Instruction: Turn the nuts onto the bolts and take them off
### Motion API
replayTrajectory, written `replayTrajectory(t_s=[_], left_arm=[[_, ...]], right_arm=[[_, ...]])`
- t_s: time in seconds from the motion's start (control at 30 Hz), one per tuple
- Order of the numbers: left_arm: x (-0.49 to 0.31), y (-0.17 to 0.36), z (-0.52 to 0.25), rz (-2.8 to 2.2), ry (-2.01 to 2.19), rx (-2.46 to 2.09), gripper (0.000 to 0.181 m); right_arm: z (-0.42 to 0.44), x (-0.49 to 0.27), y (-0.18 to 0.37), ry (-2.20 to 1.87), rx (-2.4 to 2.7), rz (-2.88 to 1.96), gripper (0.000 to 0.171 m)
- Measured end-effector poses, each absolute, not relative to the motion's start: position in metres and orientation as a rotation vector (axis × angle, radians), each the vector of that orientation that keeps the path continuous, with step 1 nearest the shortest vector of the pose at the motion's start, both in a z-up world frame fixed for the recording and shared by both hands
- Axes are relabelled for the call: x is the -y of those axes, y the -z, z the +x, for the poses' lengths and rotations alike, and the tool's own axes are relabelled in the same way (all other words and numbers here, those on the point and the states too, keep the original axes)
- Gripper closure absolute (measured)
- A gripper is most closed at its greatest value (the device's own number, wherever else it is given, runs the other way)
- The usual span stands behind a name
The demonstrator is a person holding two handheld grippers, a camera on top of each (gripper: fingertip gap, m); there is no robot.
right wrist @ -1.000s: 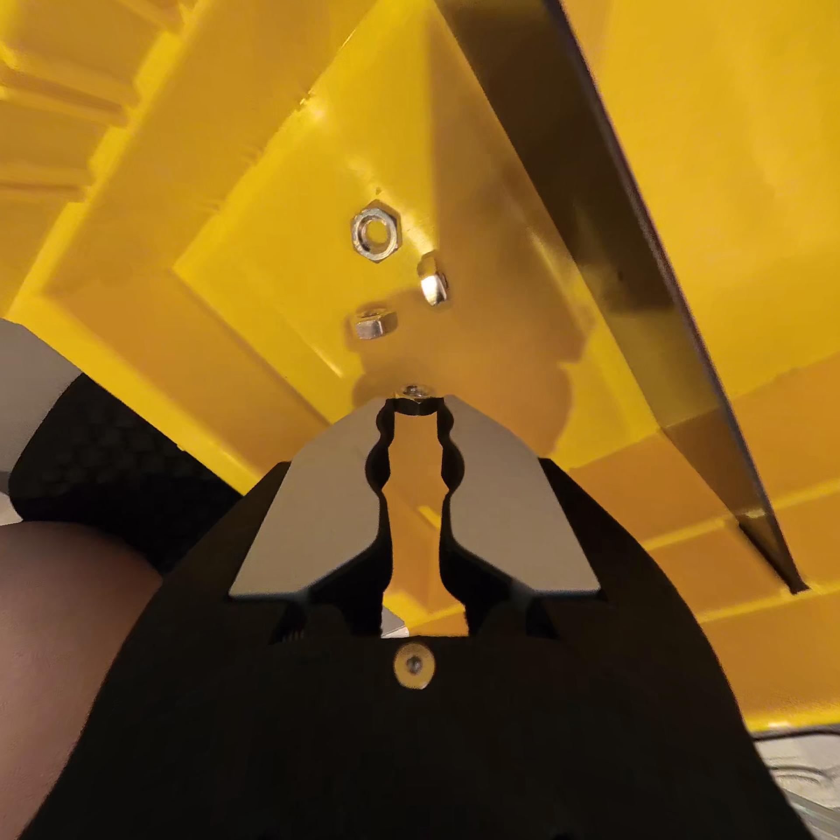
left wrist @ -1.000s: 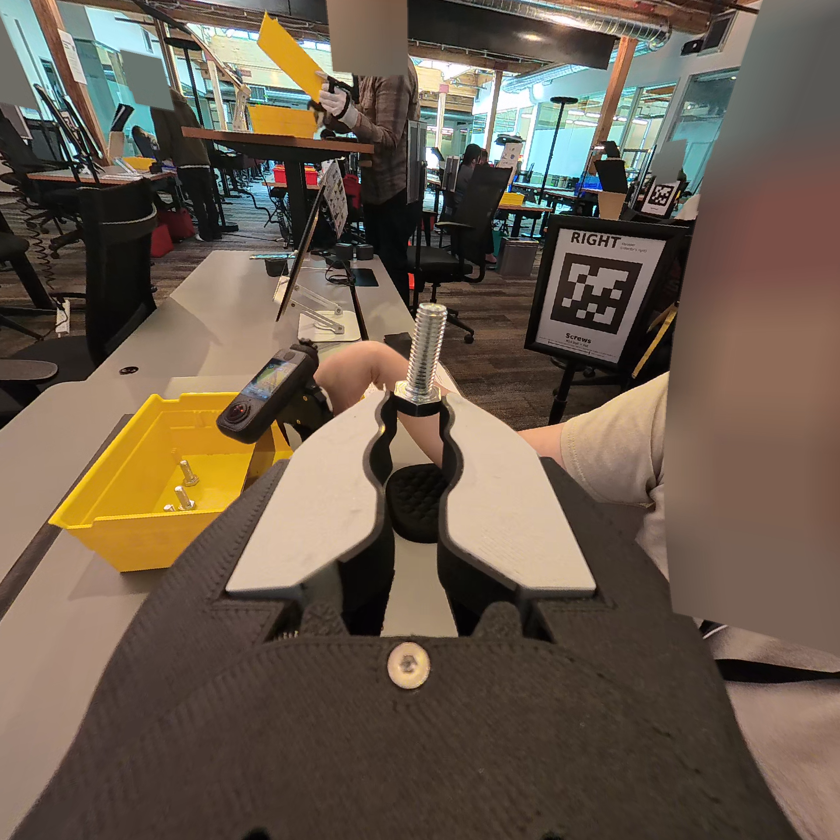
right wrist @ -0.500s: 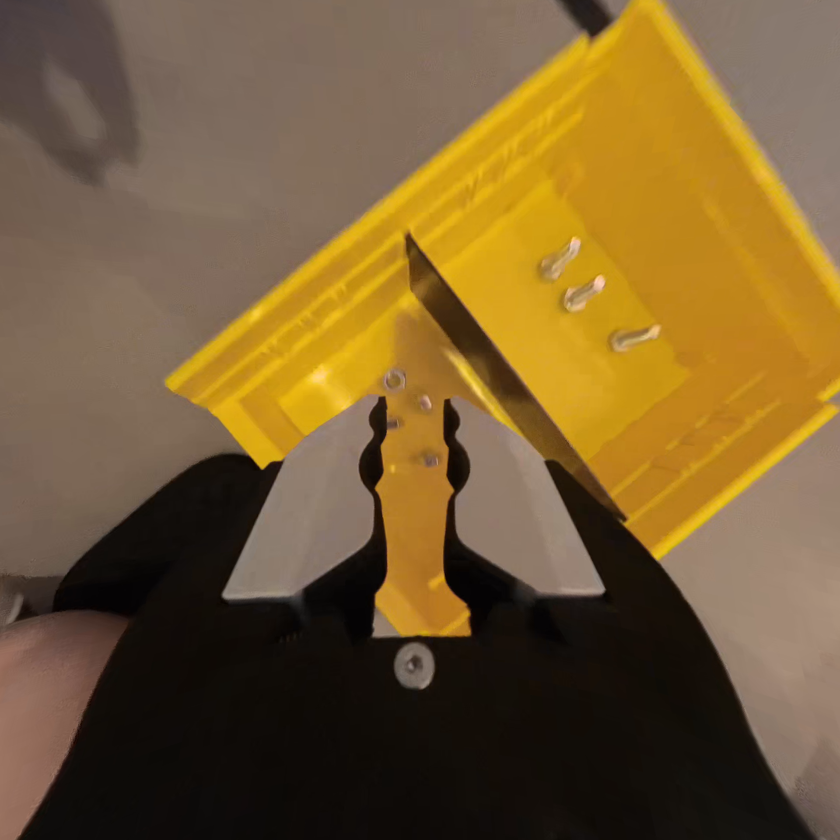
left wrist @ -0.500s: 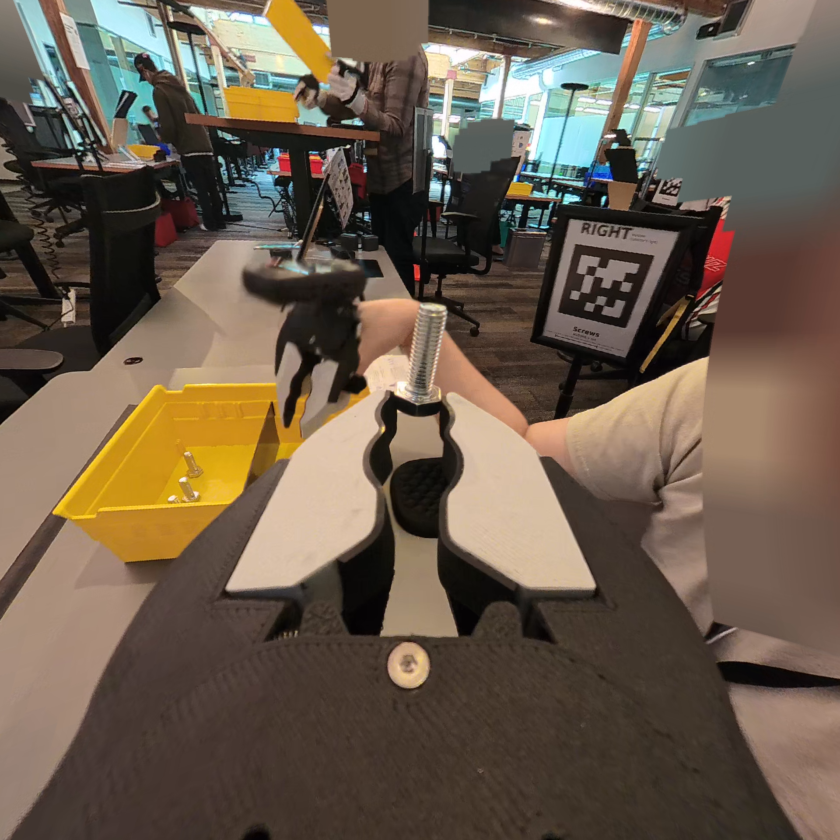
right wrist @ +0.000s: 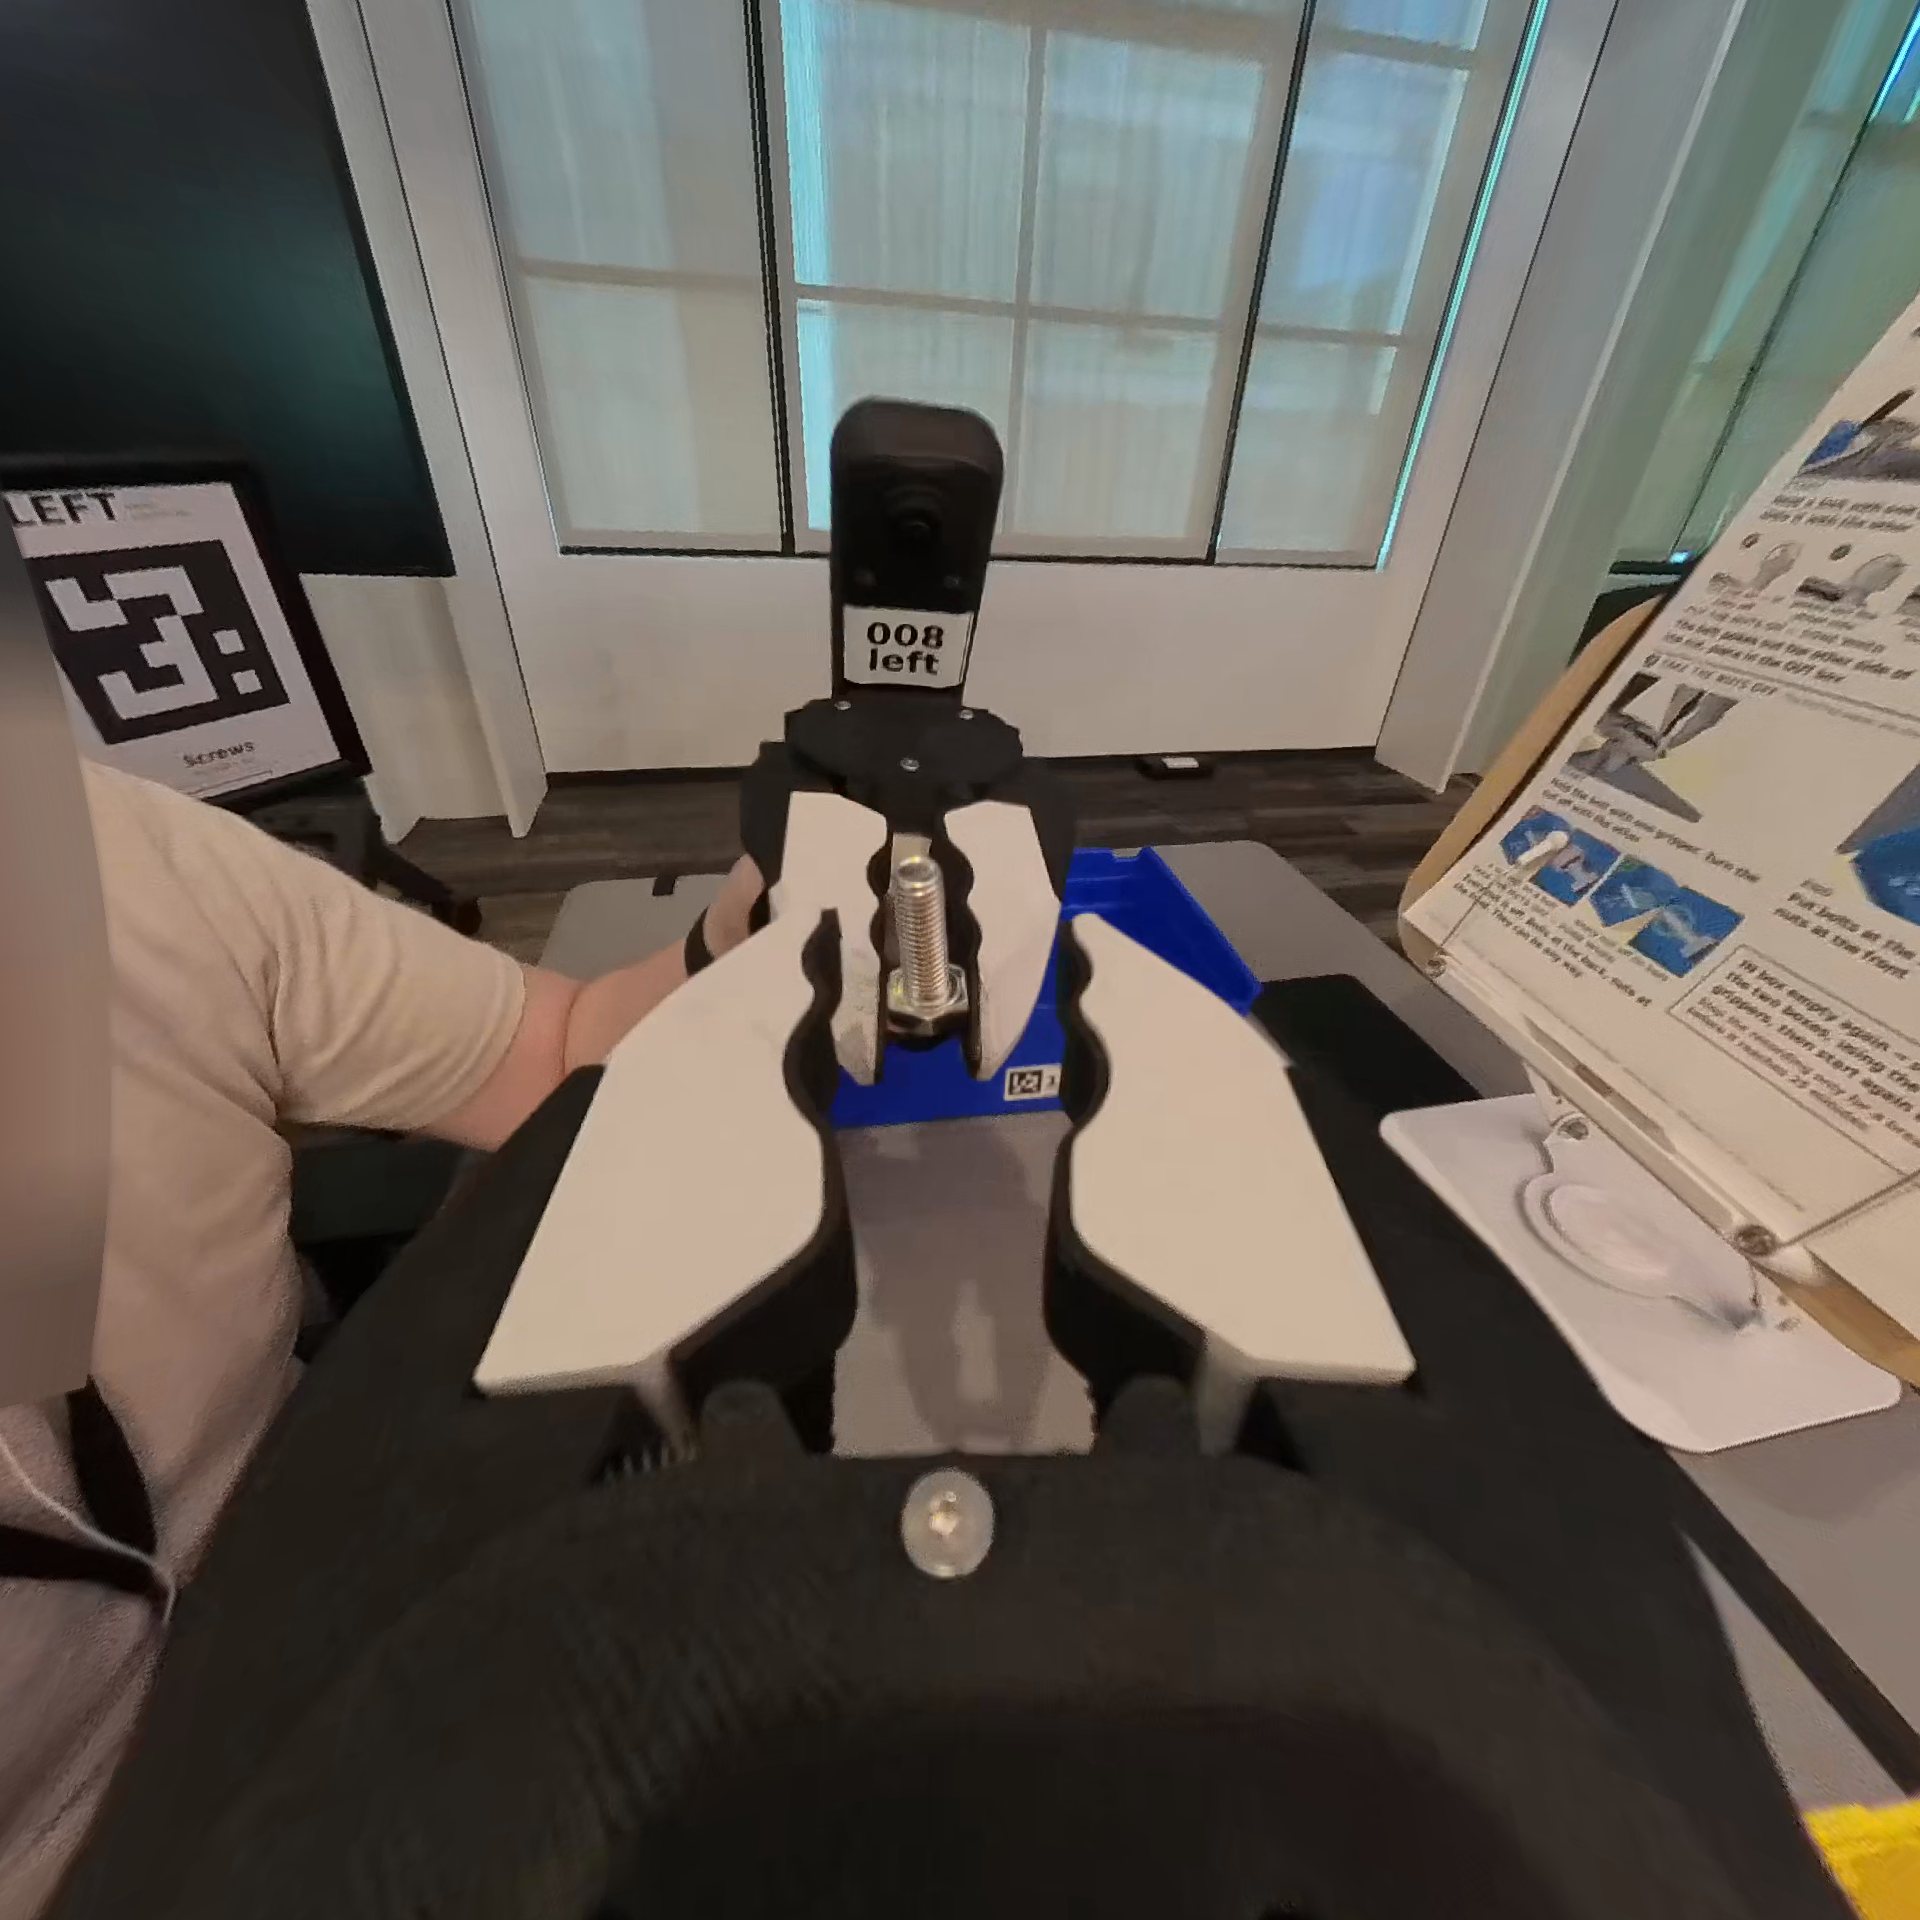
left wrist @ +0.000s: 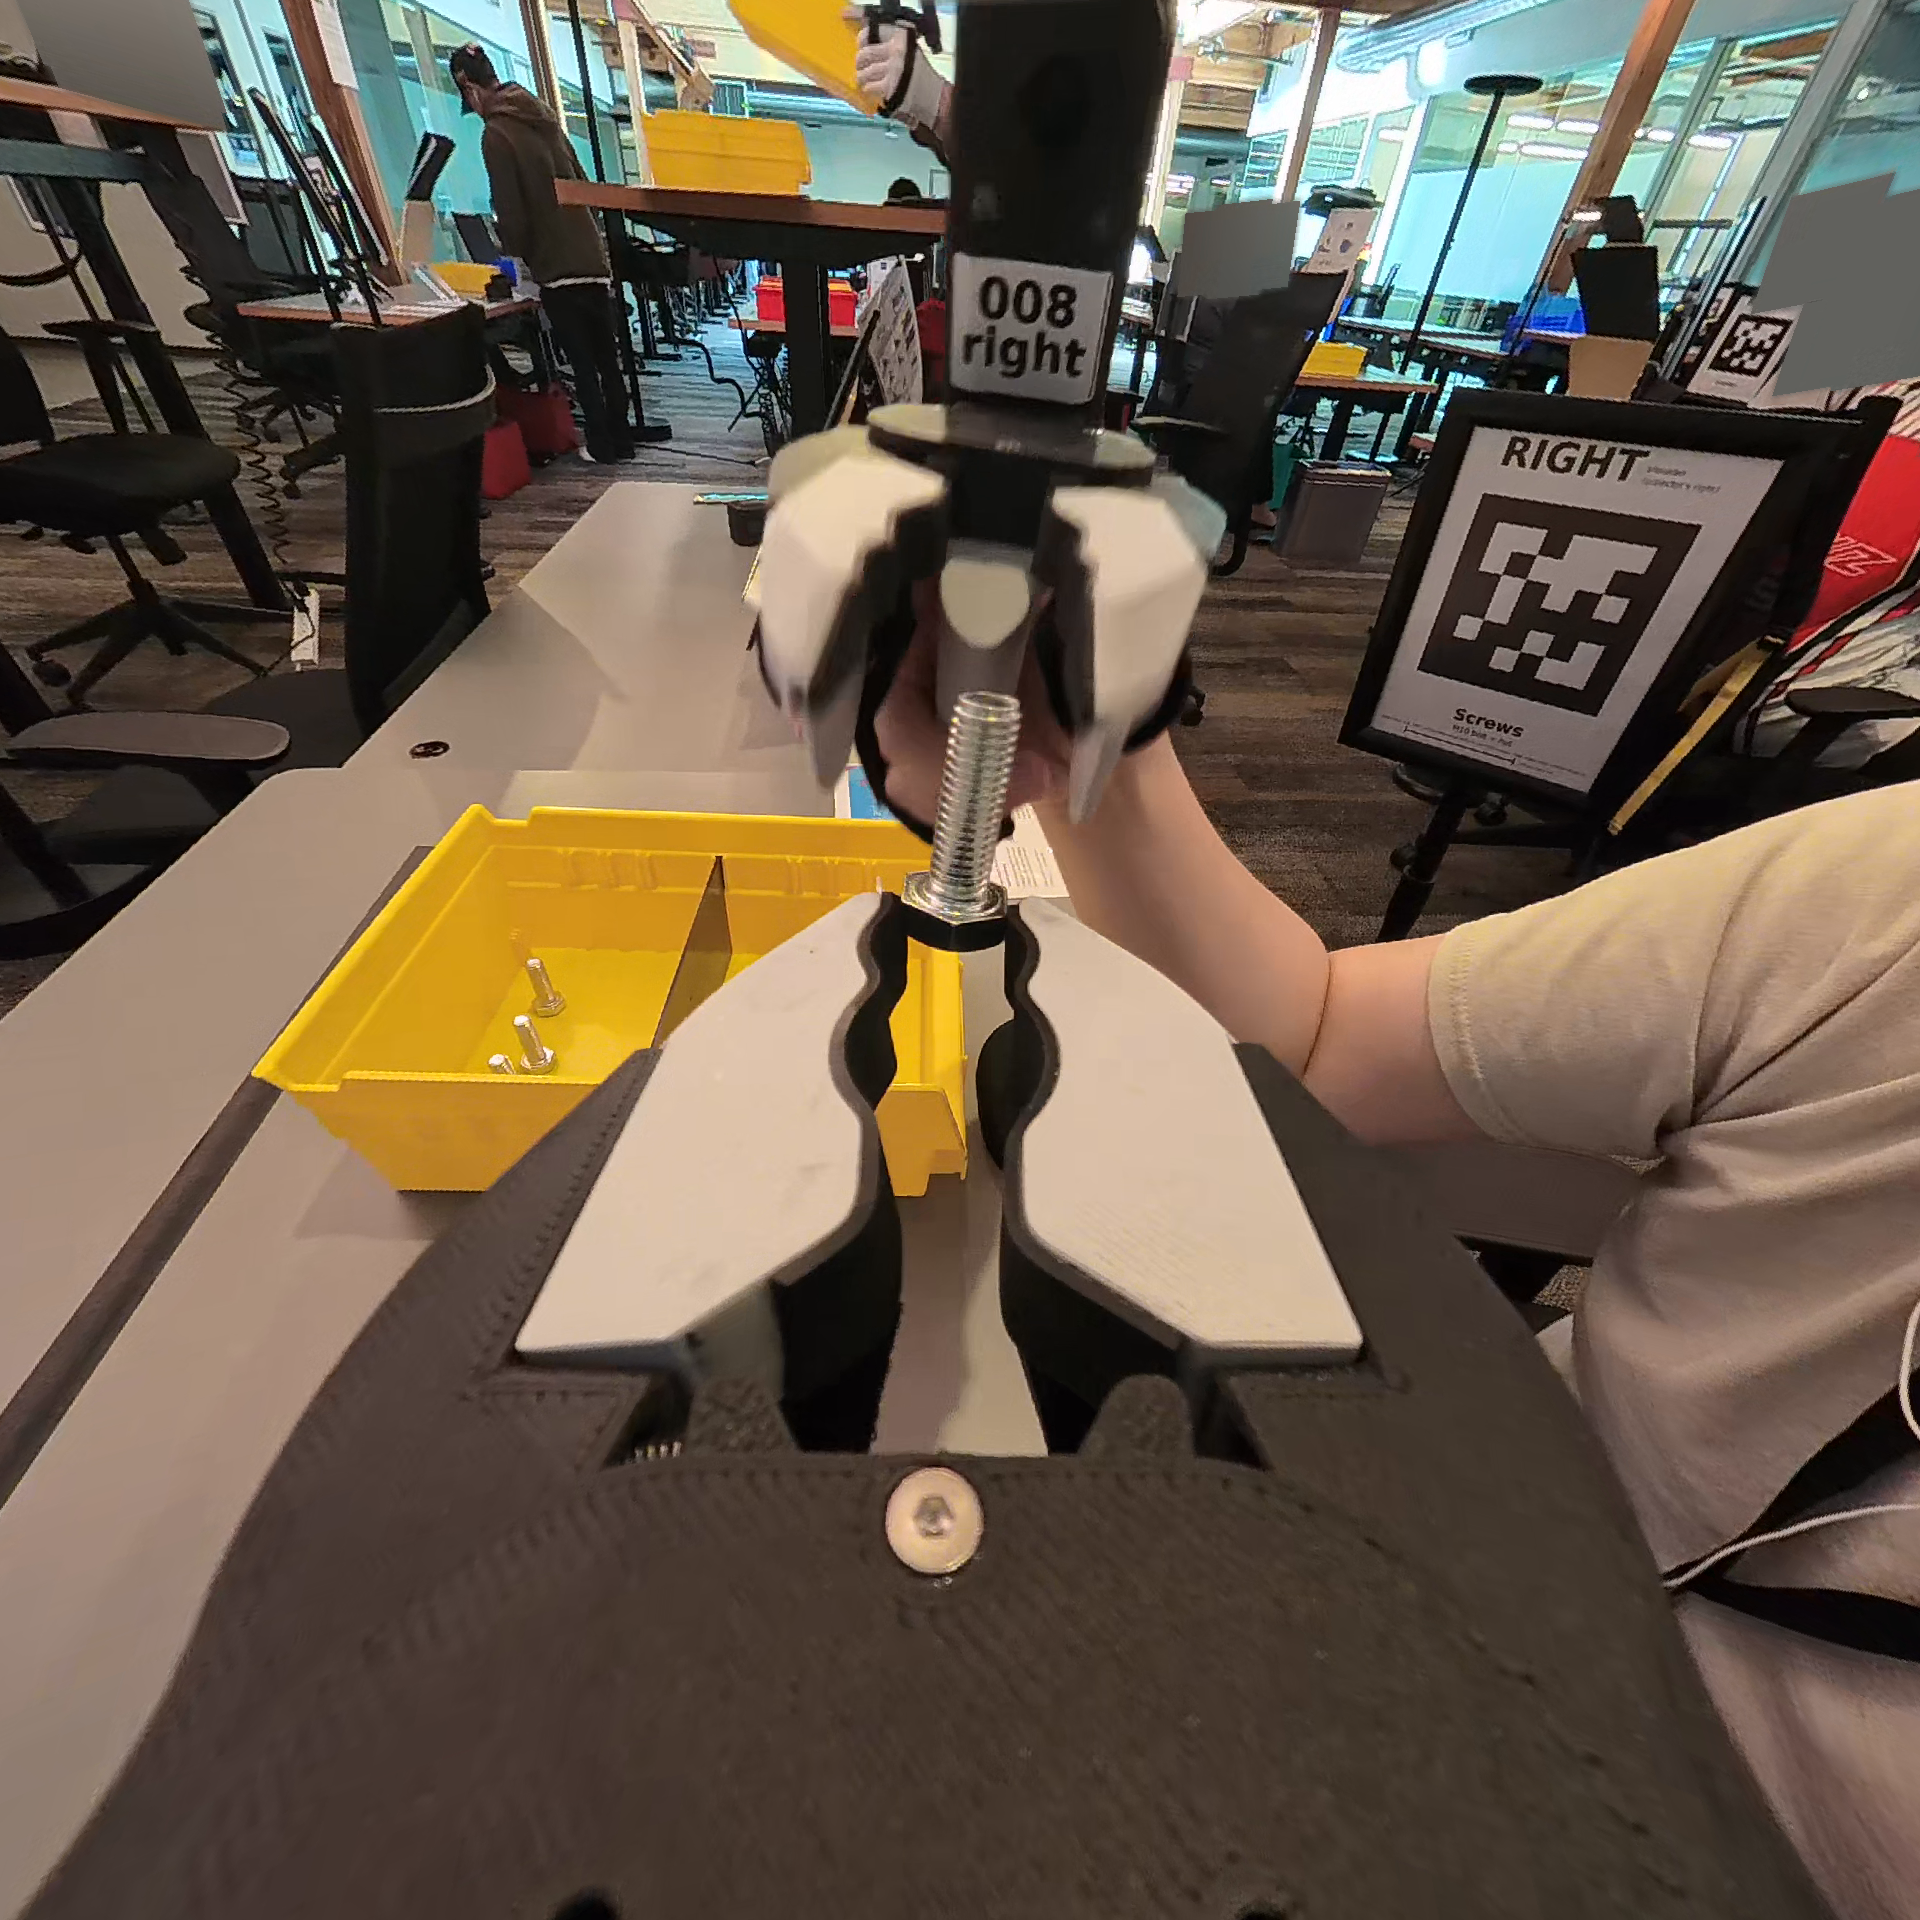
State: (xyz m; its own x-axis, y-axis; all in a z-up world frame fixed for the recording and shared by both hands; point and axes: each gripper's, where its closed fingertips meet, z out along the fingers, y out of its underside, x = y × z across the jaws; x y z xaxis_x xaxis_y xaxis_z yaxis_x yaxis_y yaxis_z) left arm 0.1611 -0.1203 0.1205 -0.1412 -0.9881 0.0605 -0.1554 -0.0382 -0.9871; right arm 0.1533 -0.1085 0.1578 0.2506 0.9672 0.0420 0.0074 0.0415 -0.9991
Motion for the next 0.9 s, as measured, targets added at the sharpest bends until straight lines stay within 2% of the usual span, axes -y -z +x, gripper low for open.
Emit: replayTrajectory(t_s=[0.03, 0.07, 0.13, 0.23, 0.4, 0.5, 0.57, 0.67, 0.77, 0.9], left_arm=[[0.12, -0.12, 0.162, -1.288, 1.28, -1.41, 0.164], [0.121, -0.12, 0.162, -1.284, 1.282, -1.412, 0.164], [0.121, -0.12, 0.162, -1.268, 1.285, -1.417, 0.164], [0.125, -0.119, 0.162, -1.275, 1.299, -1.442, 0.164], [0.125, -0.12, 0.163, -1.262, 1.297, -1.434, 0.163], [0.116, -0.12, 0.158, -1.299, 1.259, -1.408, 0.157], [0.112, -0.123, 0.152, -1.312, 1.258, -1.391, 0.156], [0.11, -0.129, 0.145, -1.307, 1.254, -1.377, 0.158], [0.112, -0.132, 0.141, -1.298, 1.234, -1.389, 0.158], [0.112, -0.129, 0.139, -1.308, 1.181, -1.422, 0.158]], right_arm=[[0.149, 0.106, -0.152, -0.977, 1.066, -1.313, 0.135], [0.146, 0.106, -0.148, -0.973, 1.085, -1.321, 0.148], [0.141, 0.113, -0.149, -1.032, 1.126, -1.28, 0.161], [0.137, 0.115, -0.144, -1.003, 1.162, -1.279, 0.156], [0.143, 0.116, -0.142, -0.893, 1.212, -1.276, 0.161], [0.178, 0.083, -0.135, -0.649, 1.13, -1.341, 0.161], [0.231, 0.03, -0.11, -0.357, 0.997, -1.5, 0.161], [0.323, -0.042, -0.037, -0.085, 0.748, -1.867, 0.16], [0.373, -0.069, 0.037, -0.052, 0.605, -2.192, 0.16], [0.406, -0.076, 0.086, 0.04, 0.5, -2.47, 0.16]])
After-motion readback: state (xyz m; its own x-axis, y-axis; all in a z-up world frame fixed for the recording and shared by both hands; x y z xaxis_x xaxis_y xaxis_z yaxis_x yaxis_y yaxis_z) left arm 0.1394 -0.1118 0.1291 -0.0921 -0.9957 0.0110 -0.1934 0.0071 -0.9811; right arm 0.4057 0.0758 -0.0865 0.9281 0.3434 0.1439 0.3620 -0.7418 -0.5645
